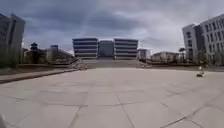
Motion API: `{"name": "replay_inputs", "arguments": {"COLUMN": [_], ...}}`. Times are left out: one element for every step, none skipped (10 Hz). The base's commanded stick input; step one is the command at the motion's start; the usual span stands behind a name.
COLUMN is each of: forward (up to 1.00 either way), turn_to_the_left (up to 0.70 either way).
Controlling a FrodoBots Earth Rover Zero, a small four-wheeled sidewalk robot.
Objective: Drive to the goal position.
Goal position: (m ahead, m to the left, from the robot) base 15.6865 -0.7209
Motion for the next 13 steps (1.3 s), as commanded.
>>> {"name": "replay_inputs", "arguments": {"forward": [0.70,0.70,0.70,0.70,0.70,0.70,0.70,0.70,0.70,0.70,0.70,0.70,0.70], "turn_to_the_left": [0.00,0.00,0.00,0.00,0.00,0.00,0.00,0.00,0.00,0.00,0.00,0.00,0.00]}}
